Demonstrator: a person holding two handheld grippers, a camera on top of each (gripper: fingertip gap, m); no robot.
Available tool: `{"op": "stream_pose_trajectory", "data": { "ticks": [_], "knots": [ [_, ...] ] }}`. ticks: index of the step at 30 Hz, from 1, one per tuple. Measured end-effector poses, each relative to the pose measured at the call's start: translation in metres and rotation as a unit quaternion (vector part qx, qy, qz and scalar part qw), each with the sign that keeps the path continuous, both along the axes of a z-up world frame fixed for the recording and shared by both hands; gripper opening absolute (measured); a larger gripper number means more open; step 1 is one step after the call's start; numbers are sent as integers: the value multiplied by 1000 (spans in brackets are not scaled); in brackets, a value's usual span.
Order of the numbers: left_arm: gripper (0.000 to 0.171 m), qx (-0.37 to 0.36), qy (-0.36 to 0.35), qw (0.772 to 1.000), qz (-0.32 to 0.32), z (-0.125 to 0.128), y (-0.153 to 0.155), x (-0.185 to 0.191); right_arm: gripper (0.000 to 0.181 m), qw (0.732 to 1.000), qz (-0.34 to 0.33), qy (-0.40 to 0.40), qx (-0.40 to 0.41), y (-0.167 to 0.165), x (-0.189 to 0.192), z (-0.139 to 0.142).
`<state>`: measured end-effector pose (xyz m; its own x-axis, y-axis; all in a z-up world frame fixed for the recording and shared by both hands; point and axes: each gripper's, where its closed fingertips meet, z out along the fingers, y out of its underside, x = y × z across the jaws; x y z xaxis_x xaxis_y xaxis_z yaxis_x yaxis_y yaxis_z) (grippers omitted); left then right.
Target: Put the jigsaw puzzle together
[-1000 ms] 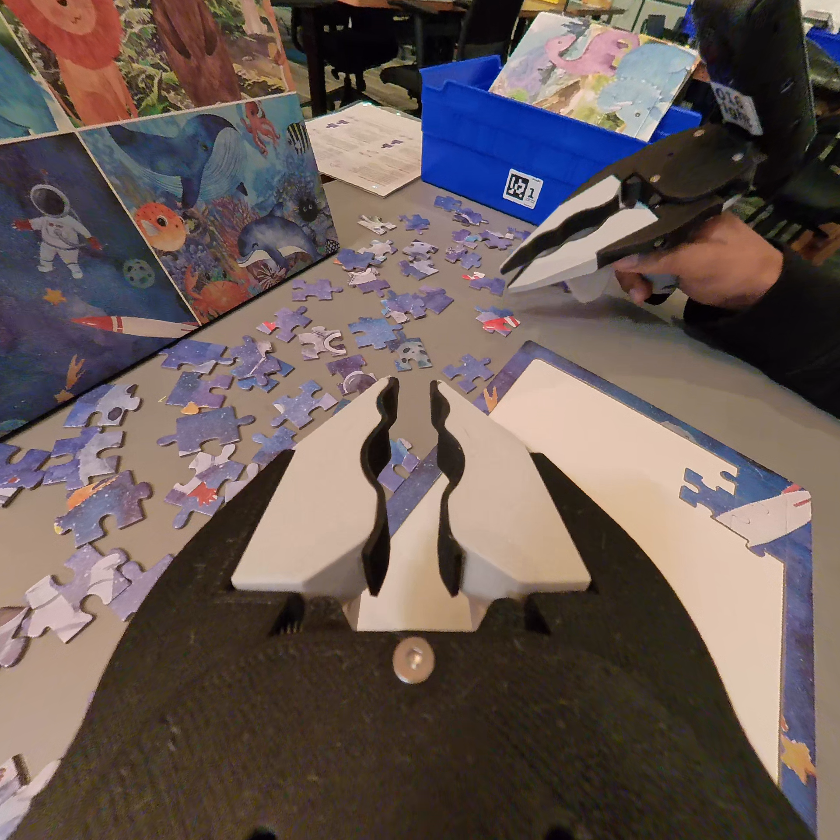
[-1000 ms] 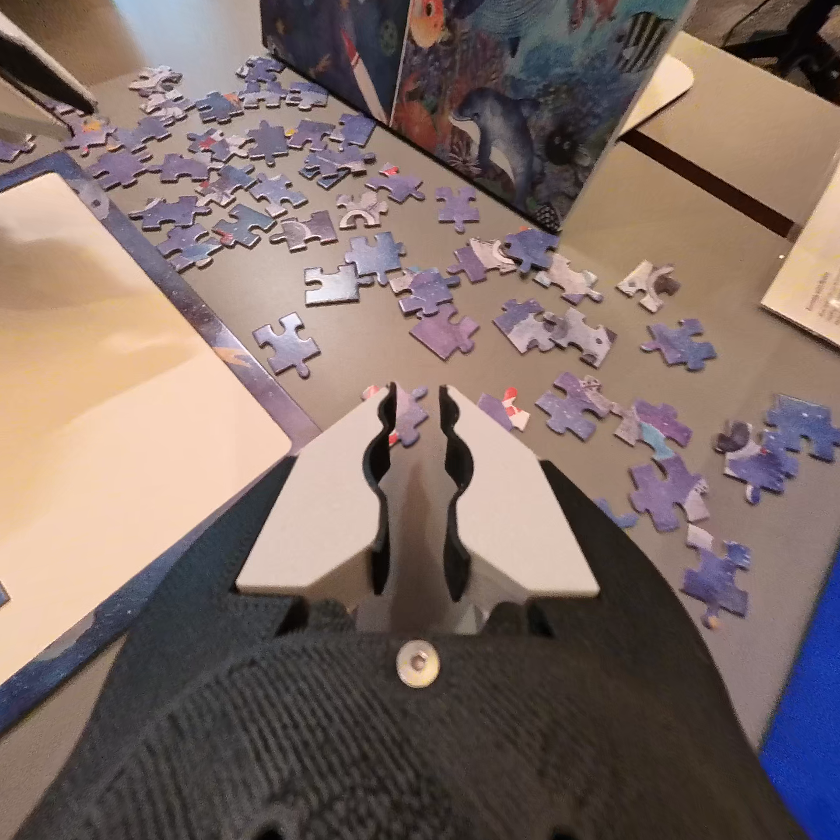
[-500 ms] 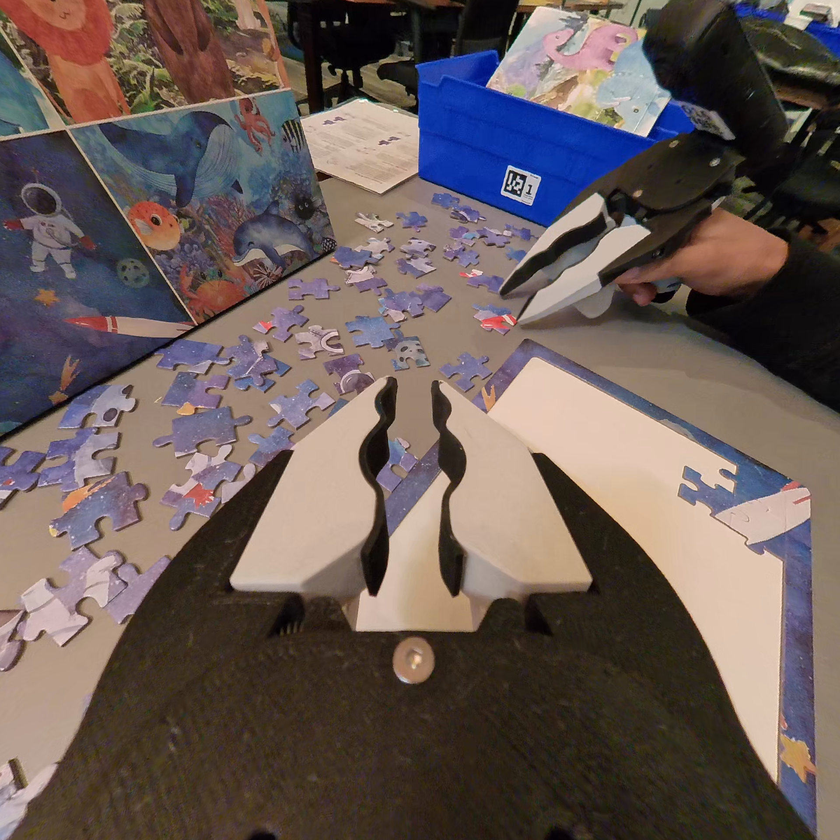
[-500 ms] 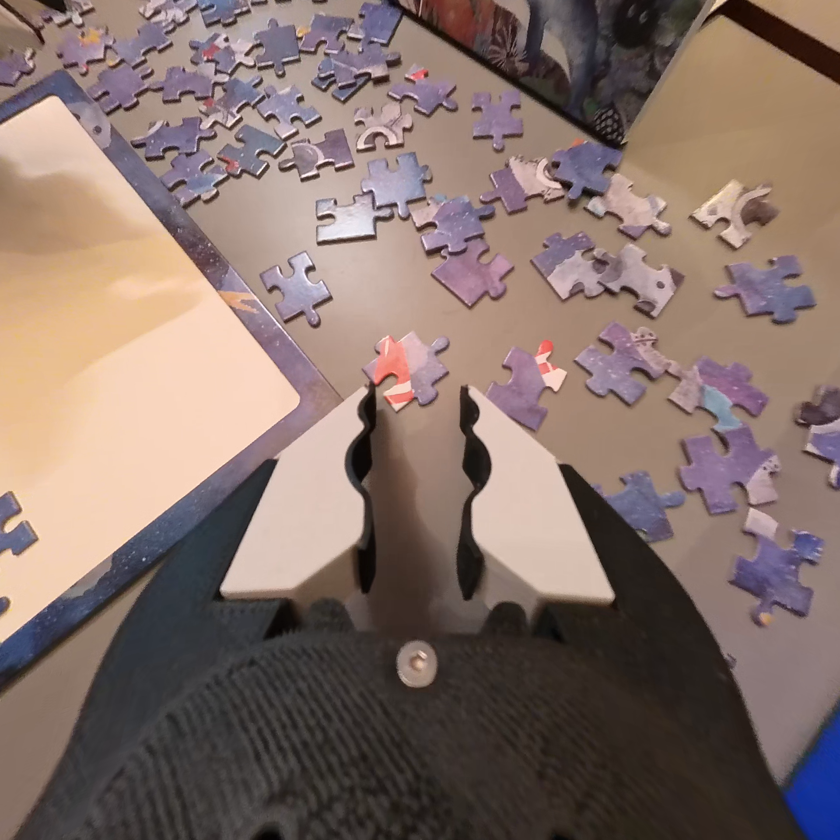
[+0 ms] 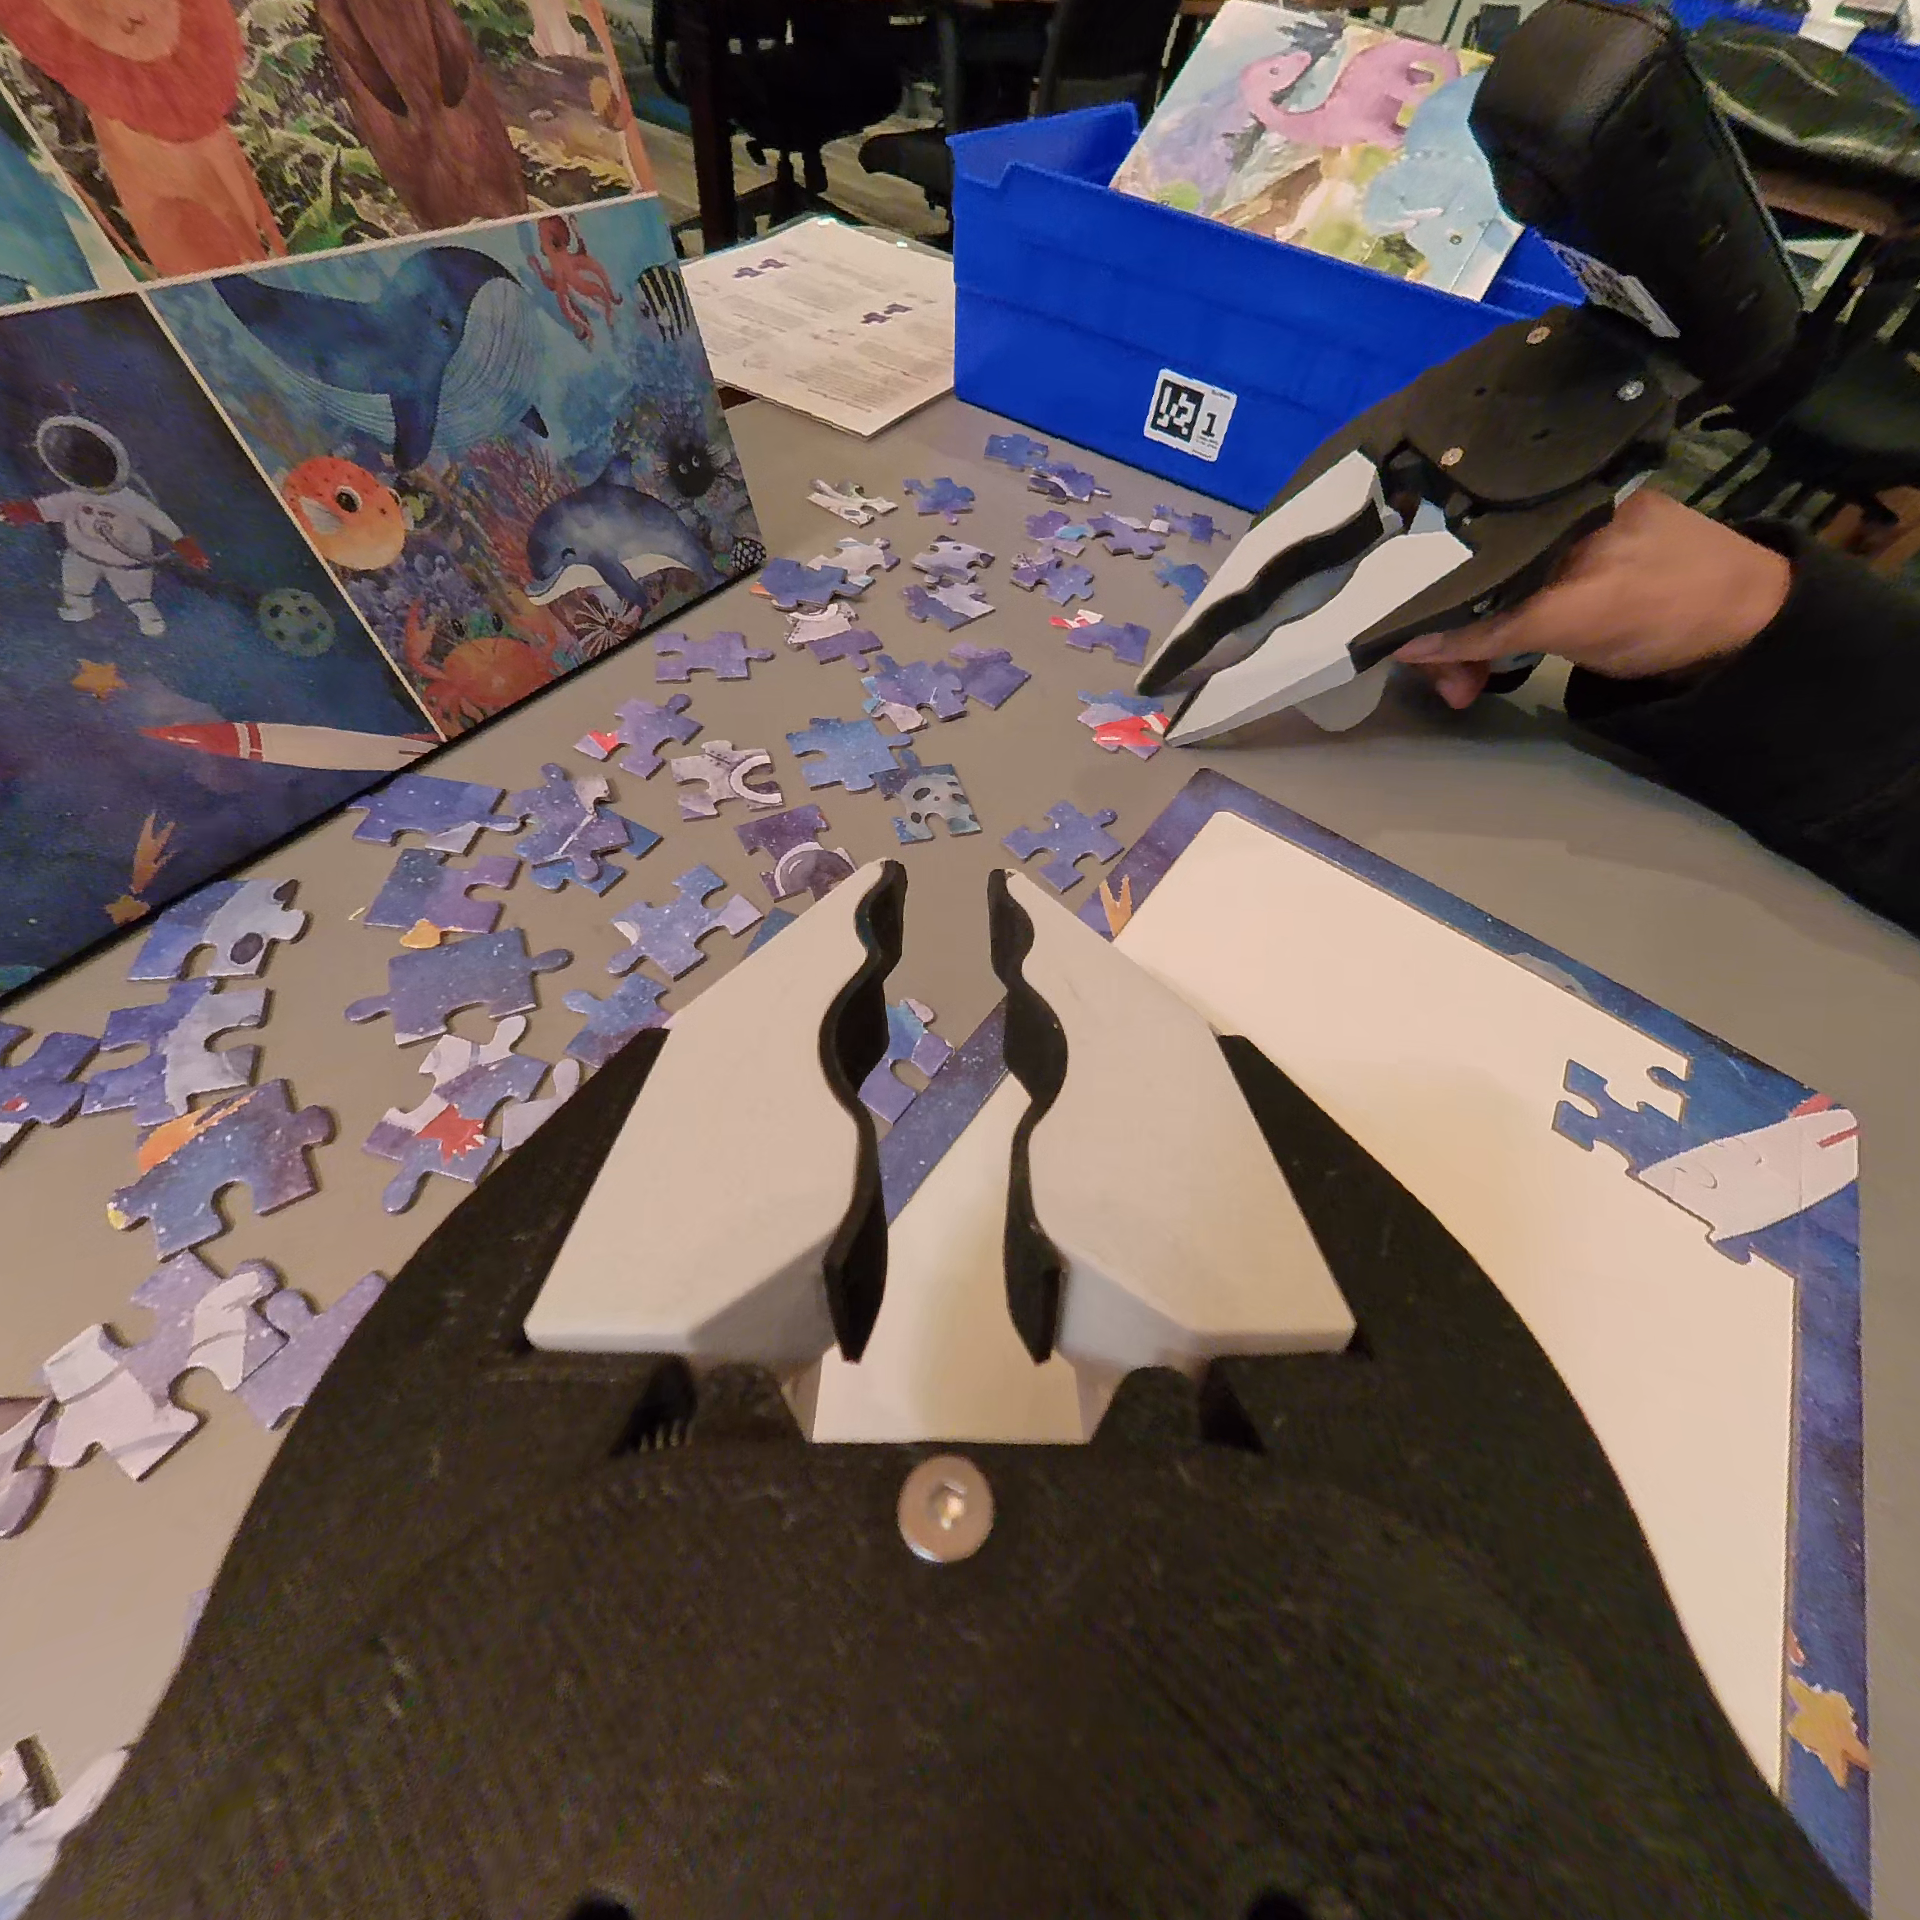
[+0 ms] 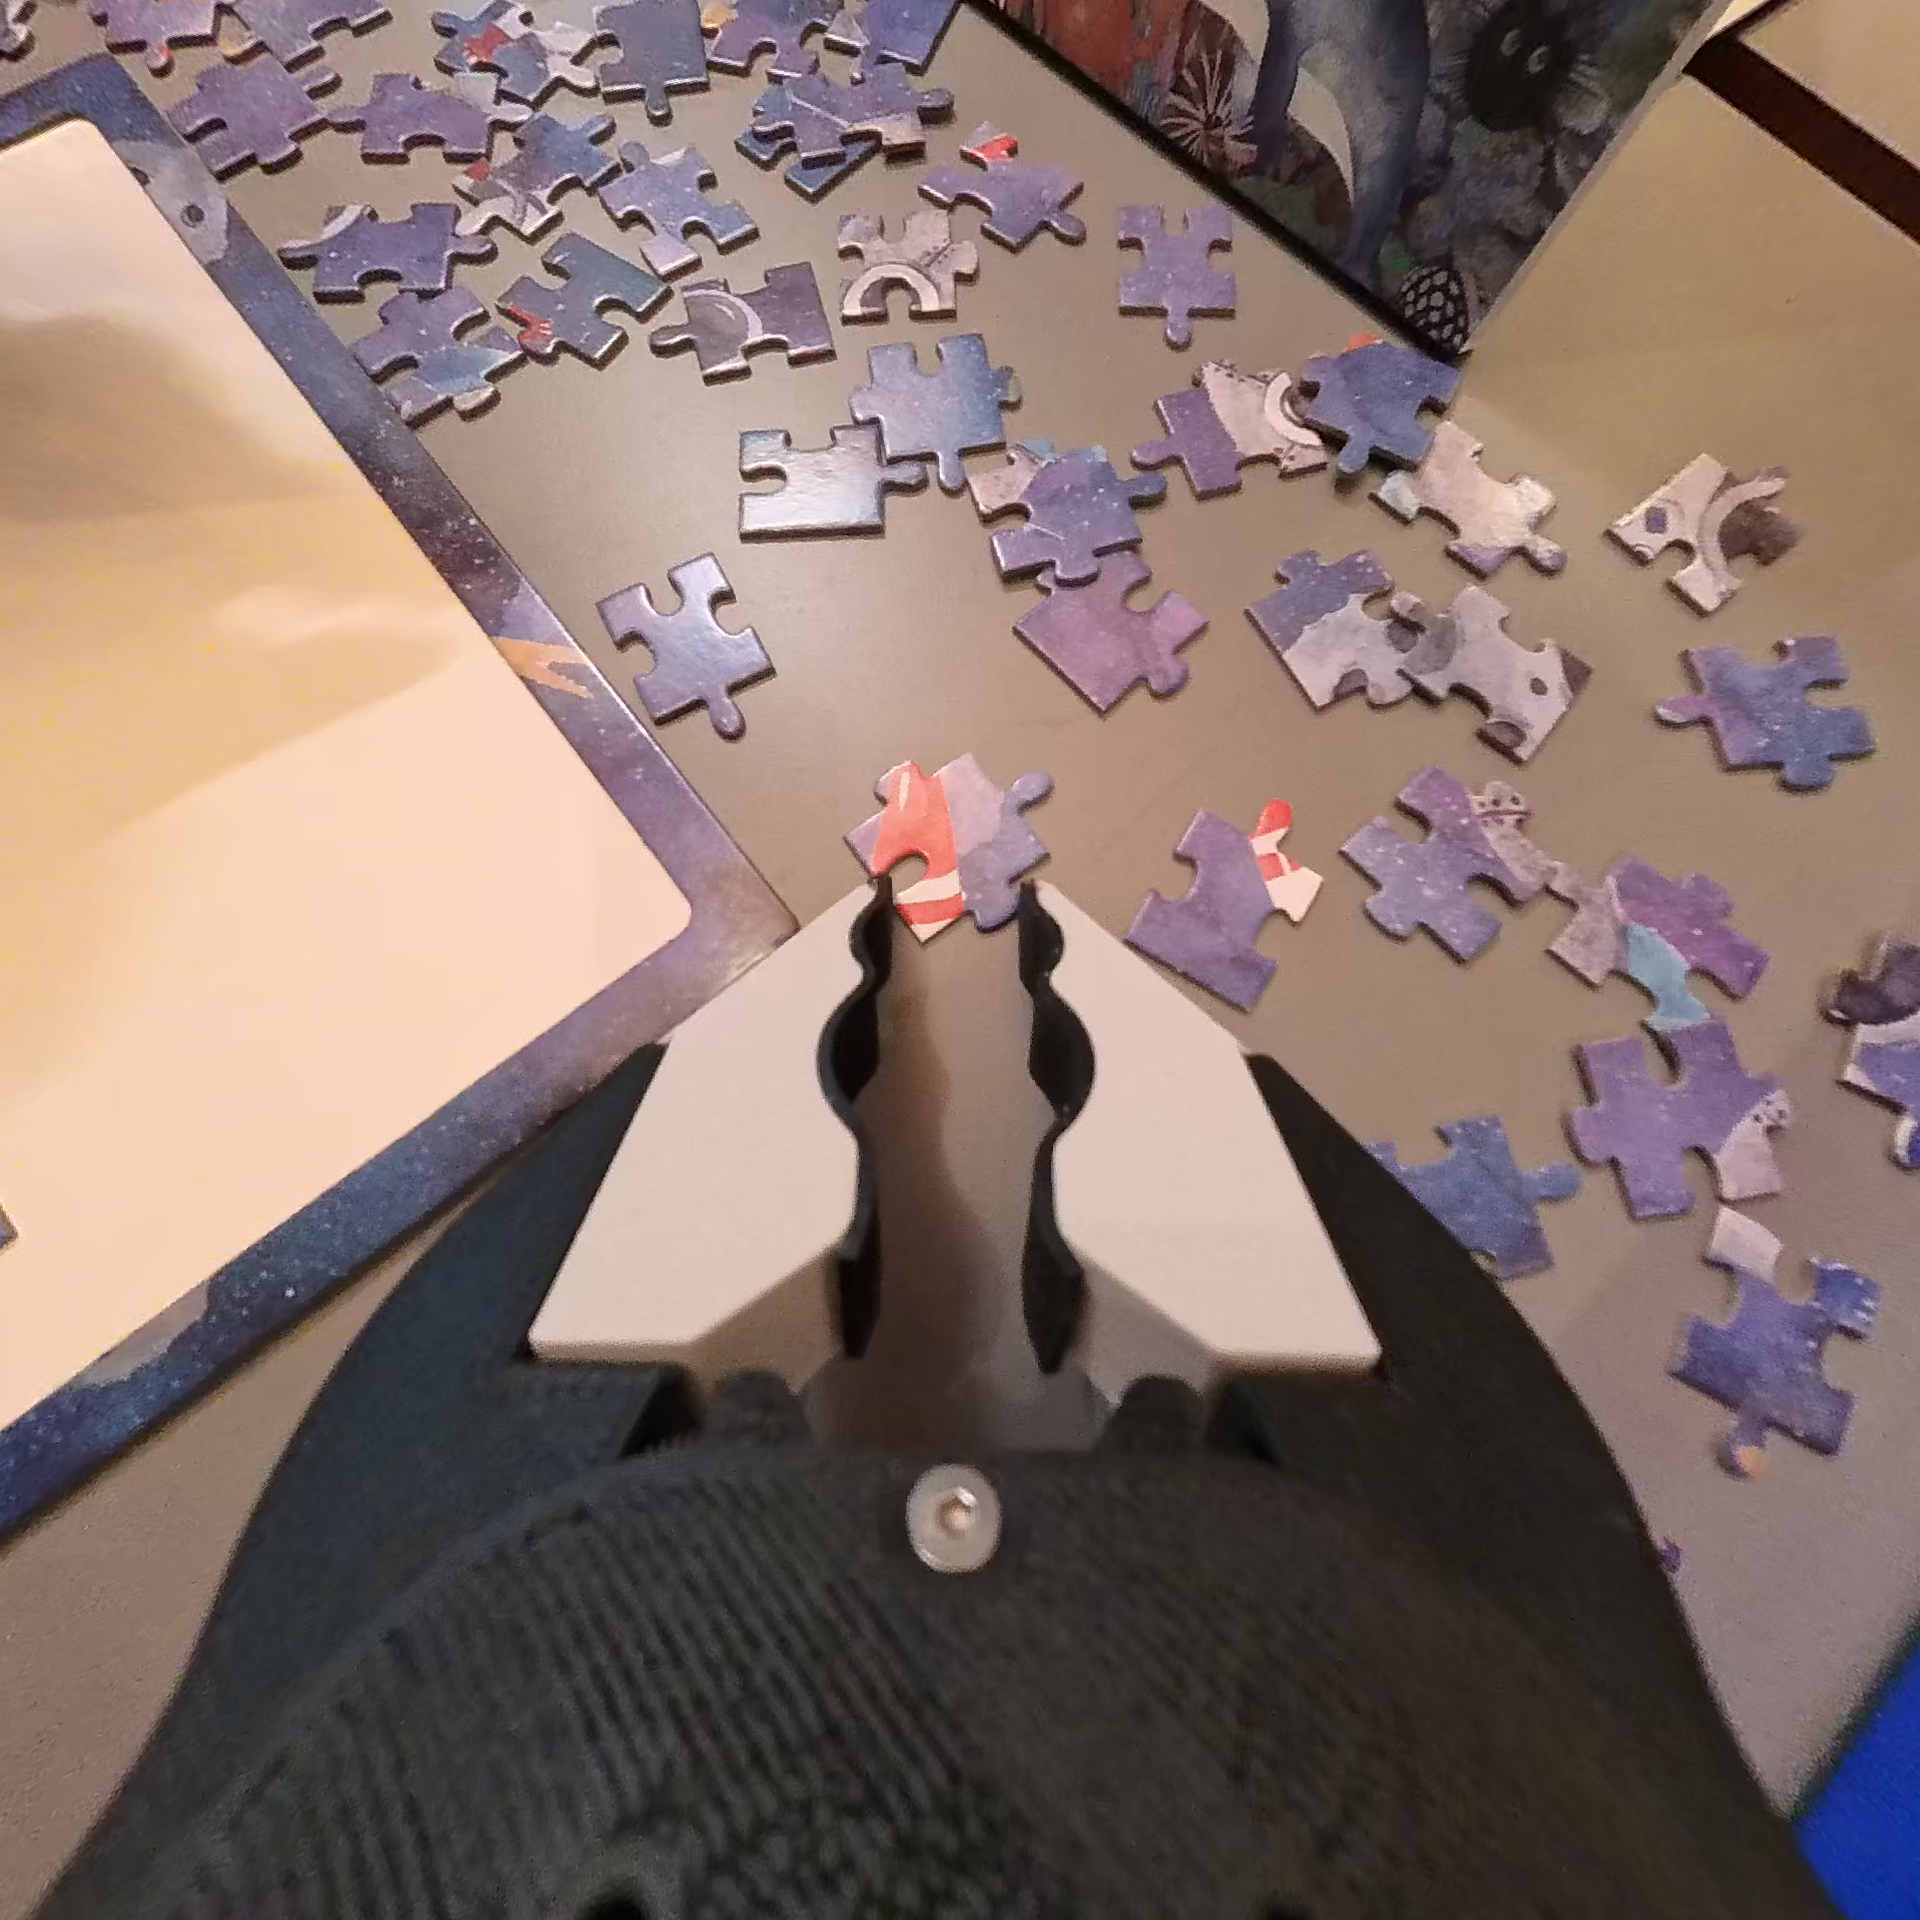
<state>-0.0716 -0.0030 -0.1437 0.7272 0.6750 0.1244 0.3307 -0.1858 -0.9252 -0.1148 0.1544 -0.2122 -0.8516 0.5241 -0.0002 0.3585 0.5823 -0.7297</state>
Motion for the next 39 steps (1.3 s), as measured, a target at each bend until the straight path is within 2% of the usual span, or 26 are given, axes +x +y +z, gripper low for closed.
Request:
{"op": "stream_pose_trajectory", "data": {
  "ticks": [5,6,7,8,22,28,35,39],
  "knots": [
    [15,0,0,1000,0,0,0,0,22,1000,5,2,1,-1,1,0],
    [15,-1,0,1000,0,0,0,0,19,1000,5,1,-2,-2,2,1],
    [16,-1,0,1000,-1,0,0,0,4,1000,8,1,-6,-2,2,2],
    [16,-1,0,1000,-1,0,0,0,4,1000,10,2,-11,-3,3,4],
    [17,-4,0,1000,-3,-1,2,1,24,999,13,7,-28,-9,3,8],
    [17,-4,0,1000,-3,-2,2,1,36,1000,11,7,-18,-13,2,1],
    [17,-6,-1,1000,-3,-2,2,0,37,1000,1,12,-10,-9,-2,0],
    [17,-4,-1,1000,-4,-2,2,0,31,999,-42,30,0,4,-17,1]
  ]
}}
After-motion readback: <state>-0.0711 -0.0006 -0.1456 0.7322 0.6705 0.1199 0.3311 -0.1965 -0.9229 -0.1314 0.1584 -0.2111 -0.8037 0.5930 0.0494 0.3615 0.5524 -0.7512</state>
